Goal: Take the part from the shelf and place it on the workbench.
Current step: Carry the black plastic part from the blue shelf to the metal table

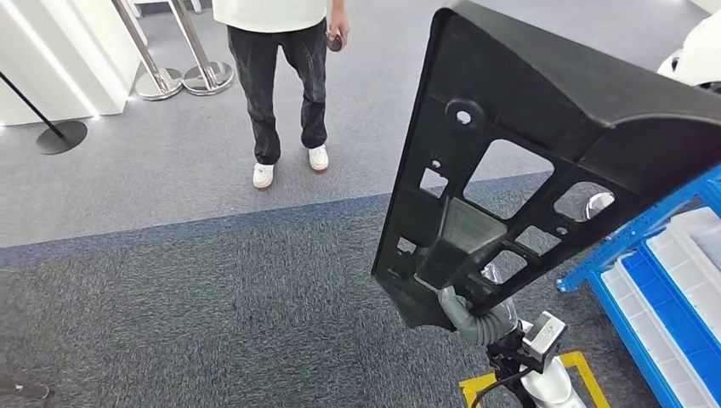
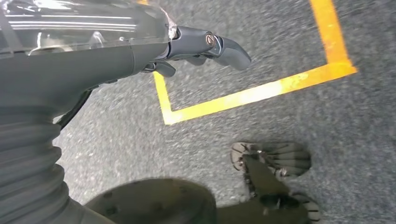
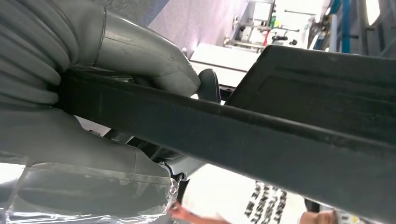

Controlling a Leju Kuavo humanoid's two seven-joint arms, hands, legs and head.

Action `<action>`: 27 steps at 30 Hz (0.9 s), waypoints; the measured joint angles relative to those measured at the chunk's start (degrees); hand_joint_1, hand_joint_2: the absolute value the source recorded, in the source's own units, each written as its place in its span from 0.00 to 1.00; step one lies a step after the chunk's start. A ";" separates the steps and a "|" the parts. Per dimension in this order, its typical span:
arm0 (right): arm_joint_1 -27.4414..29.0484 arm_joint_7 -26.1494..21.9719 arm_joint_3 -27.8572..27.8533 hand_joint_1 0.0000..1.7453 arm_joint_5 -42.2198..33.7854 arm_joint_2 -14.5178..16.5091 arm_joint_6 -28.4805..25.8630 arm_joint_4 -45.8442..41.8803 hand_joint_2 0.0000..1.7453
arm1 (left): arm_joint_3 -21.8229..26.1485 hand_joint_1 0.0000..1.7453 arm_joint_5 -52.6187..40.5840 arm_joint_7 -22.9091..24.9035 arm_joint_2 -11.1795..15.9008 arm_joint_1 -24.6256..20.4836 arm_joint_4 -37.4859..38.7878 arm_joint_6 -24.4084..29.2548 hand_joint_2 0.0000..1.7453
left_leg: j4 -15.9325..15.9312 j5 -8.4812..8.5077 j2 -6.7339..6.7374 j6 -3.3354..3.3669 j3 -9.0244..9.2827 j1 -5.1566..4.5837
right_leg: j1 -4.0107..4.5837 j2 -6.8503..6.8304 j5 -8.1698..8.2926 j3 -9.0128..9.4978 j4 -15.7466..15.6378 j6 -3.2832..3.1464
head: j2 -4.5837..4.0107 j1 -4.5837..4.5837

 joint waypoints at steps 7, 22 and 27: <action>0.01 0.69 0.11 0.95 0.55 -0.11 0.06 0.01 1.00 | 0.22 0.00 0.02 1.36 -0.32 0.20 0.01 -0.19 1.00 | 13.06 -4.63 4.89 -1.03 -6.22 0.40 | 0.57 -5.14 -0.67 0.34 0.11 -0.73 | 0.00 0.00; -0.79 2.94 0.96 0.95 1.24 0.00 1.26 -0.11 1.00 | 1.63 0.00 1.73 -4.43 -1.64 0.70 0.01 -4.50 1.00 | -0.86 0.75 1.40 2.42 0.80 0.26 | 0.16 -1.45 -7.05 -6.23 15.61 1.97 | 0.00 0.02; -0.64 3.43 0.93 0.95 1.63 0.08 0.96 -0.99 1.00 | 1.63 0.00 1.91 -4.78 -2.03 0.60 0.01 -3.62 1.00 | 0.19 0.13 -1.34 0.92 0.14 0.20 | -0.40 2.69 -1.26 -1.00 1.94 1.64 | 0.00 0.02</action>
